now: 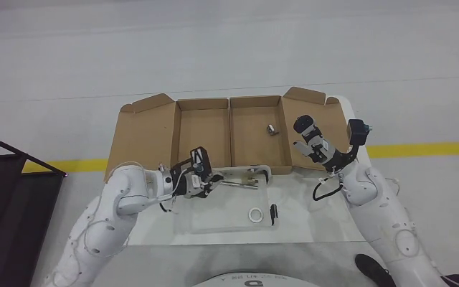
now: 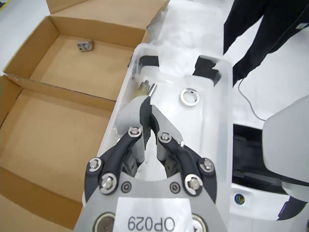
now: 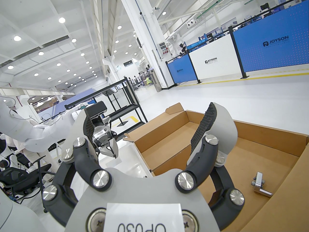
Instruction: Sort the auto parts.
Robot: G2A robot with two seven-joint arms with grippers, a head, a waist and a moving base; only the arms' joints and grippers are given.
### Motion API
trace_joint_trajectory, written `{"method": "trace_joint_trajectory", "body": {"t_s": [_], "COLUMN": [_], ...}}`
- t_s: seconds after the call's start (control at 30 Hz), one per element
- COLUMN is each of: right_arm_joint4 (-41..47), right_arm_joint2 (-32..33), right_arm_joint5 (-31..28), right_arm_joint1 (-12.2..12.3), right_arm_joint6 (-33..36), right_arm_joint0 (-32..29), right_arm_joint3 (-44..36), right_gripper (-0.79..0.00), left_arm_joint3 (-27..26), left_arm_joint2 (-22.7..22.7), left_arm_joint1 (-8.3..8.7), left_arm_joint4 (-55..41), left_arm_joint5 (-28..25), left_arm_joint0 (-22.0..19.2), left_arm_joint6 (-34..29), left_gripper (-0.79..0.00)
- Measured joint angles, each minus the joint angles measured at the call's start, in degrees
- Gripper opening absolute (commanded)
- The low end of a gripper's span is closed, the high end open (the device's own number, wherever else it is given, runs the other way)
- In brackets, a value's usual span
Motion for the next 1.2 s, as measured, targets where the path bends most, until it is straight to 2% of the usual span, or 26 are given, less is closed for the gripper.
{"method": "trace_joint_trajectory", "body": {"t_s": [0.03,0.13,0.33,0.47,0.53,0.8,0.97,1.1,1.2], "right_arm_joint4": [0.0,0.0,0.0,0.0,0.0,0.0,0.0,0.0,0.0], "right_arm_joint2": [0.0,0.0,0.0,0.0,0.0,0.0,0.0,0.0,0.0], "right_arm_joint5": [0.0,0.0,0.0,0.0,0.0,0.0,0.0,0.0,0.0], "right_arm_joint1": [0.0,0.0,0.0,0.0,0.0,0.0,0.0,0.0,0.0], "right_arm_joint6": [0.0,0.0,0.0,0.0,0.0,0.0,0.0,0.0,0.0], "right_arm_joint0": [0.0,0.0,0.0,0.0,0.0,0.0,0.0,0.0,0.0], "right_arm_joint3": [0.0,0.0,0.0,0.0,0.0,0.0,0.0,0.0,0.0], "right_gripper": [0.000,0.000,0.000,0.000,0.000,0.000,0.000,0.000,0.000], "left_arm_joint3": [-0.4,-0.4,3.9,6.5,7.7,11.9,15.0,16.8,17.7], "left_arm_joint2": [1.2,4.4,12.6,16.2,17.6,23.7,26.8,28.2,28.5], "left_arm_joint1": [-0.12,-0.57,-2.12,-3.07,-3.56,-5.94,-7.33,-8.18,-8.55], "left_arm_joint4": [2.2,8.2,19.6,22.3,23.5,29.0,31.4,30.8,30.3], "left_arm_joint5": [-0.1,0.8,3.3,4.4,5.4,11.3,13.8,14.3,14.5], "left_arm_joint0": [0.2,-0.1,-2.9,-5.4,-6.7,-11.8,-14.1,-15.2,-15.7], "left_arm_joint6": [0.7,2.9,10.0,12.4,12.6,14.2,12.2,10.6,9.6], "left_gripper": [-0.545,-0.496,-0.462,-0.449,-0.443,-0.332,-0.237,-0.243,-0.286]}}
